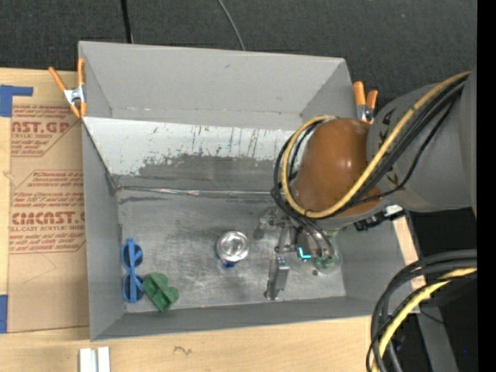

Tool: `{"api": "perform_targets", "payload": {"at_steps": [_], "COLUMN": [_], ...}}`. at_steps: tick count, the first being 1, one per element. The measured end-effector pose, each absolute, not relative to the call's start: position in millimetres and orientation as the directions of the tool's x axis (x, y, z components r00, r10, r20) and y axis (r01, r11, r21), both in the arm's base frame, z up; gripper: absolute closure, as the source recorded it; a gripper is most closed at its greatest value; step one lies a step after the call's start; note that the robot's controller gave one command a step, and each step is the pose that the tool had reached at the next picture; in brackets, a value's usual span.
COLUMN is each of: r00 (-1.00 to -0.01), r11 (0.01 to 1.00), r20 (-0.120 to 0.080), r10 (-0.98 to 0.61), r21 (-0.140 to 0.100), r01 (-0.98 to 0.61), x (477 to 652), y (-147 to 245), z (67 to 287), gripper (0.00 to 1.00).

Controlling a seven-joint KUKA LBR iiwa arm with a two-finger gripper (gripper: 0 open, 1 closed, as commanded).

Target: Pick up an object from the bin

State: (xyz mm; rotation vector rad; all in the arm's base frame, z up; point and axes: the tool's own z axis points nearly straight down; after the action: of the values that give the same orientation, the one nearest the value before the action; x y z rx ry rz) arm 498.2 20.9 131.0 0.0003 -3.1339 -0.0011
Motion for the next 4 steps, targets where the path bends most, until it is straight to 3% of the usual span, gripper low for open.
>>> {"api": "perform_targets", "payload": {"at_steps": [1, 2, 3, 4], "r00": [-0.986, -0.997, -0.992, -0.959], "r11": [0.986, 0.997, 0.992, 0.959], "r20": [-0.006, 0.001, 0.002, -0.005], "r10": [0.167, 0.075, 0.125, 0.285], "r21": [0.002, 0.0, 0.001, 0.003], "r01": [0.167, 0.075, 0.125, 0.285], "x": [551.7, 517.0, 503.5, 515.3], "y": [57, 53, 63, 55], "z": [71, 100, 99, 71], "gripper": [0.0, 0.0, 0.0, 0.0]}}
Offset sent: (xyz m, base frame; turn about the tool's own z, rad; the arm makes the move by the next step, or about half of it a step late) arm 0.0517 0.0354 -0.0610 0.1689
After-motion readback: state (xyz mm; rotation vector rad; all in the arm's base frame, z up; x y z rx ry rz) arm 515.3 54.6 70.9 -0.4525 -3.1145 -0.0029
